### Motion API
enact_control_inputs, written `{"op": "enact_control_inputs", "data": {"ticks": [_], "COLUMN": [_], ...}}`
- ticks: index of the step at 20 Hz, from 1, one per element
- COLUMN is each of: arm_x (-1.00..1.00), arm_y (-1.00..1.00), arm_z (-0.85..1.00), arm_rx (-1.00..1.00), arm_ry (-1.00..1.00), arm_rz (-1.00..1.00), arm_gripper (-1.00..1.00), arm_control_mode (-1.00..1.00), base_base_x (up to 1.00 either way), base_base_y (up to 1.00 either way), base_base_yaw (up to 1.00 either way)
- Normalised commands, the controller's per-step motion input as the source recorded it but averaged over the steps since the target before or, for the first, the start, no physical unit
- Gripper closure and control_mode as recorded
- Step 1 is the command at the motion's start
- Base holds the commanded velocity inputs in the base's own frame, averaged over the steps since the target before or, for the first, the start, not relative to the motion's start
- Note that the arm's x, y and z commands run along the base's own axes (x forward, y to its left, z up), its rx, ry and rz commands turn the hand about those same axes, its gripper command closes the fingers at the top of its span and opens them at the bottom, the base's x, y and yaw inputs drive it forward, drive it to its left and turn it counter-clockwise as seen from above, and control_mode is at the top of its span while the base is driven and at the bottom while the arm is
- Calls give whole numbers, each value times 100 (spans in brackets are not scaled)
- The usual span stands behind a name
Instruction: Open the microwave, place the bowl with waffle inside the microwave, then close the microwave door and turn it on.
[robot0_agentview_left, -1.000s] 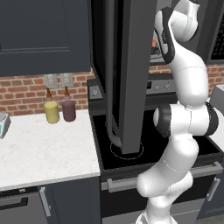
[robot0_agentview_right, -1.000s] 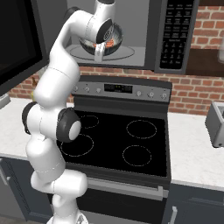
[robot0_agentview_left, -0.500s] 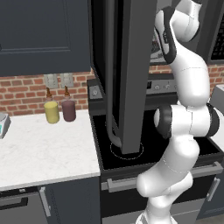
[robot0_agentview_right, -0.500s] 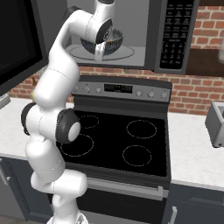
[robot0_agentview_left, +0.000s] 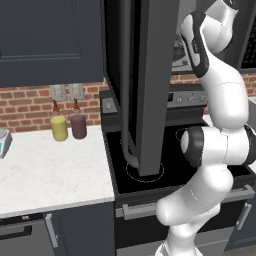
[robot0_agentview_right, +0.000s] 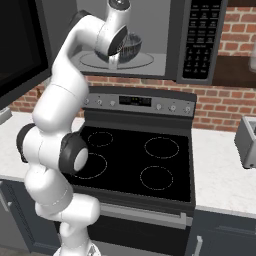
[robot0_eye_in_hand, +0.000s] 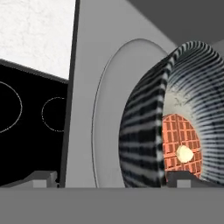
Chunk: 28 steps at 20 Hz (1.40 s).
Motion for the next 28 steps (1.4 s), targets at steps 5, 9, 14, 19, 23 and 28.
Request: {"op": "enact_control_inputs", "data": {"ticks": [5, 9, 14, 19, 23, 28], "arm_x": [-45, -71, -95, -100, -100, -100], "arm_y": [0, -3, -28, -34, -36, -14], "arm_z": [7, 17, 5, 10, 6, 0], "arm_rx": [0, 0, 1, 0, 0, 0], "arm_ry": [-20, -20, -9, -5, -5, -7], "arm_rz": [0, 0, 0, 0, 0, 0], "arm_gripper": [-100, -100, -100, -100, -100, -100], "arm_control_mode": [-100, -100, -100, -100, -100, -100], "base_base_x": [0, 0, 0, 0, 0, 0], "base_base_y": [0, 0, 0, 0, 0, 0], "base_base_yaw": [0, 0, 0, 0, 0, 0]}}
